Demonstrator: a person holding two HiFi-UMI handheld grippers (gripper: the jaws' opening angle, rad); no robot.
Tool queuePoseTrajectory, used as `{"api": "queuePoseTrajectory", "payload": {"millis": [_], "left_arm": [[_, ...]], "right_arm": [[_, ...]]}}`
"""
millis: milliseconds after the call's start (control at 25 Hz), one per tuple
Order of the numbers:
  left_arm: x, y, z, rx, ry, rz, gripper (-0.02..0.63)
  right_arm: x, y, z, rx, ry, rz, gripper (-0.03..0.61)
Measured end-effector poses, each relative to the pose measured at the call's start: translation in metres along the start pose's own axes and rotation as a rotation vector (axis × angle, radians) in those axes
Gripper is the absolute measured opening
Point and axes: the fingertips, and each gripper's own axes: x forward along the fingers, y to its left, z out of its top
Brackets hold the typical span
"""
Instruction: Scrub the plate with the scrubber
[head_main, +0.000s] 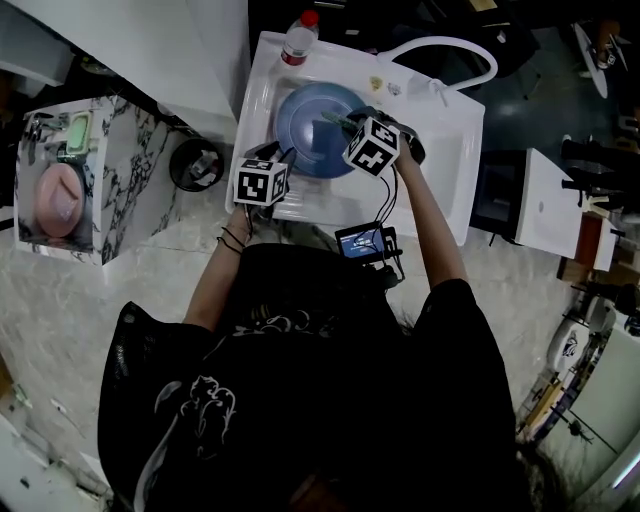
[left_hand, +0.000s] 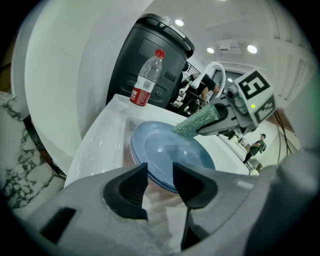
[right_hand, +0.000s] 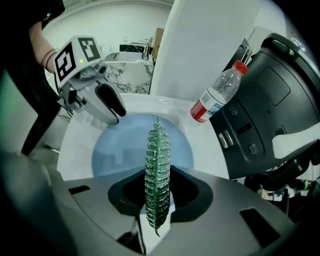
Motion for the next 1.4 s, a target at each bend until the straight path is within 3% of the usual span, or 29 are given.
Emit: {"api": "queuePoseTrajectory", "payload": {"millis": [200,360,1040,1400], "left_arm": [[0.002,0.003,-0.004,0.004,0.022,0.023,0.164],[0.001,0.009,-0.009,0.007,0.041,0.042,0.164],[0.005,0.011,-0.009,-0.012,0.062,0.068,0.166],[0.007,0.012,-0.009,-0.023,0.065,0.088,0.166]], "right_arm": [[0.022,-0.038,-0.009,-0.100,0.042,-0.099,0.092],[0.040,-0.049,-0.011,-0.111,0.050,-0.137,0.091],[0.022,0.018,-0.038,0.115,0.108,0.040,0.092],[0.003,0.072,-0.024,0.187,0.074,0.139,0.092]]}}
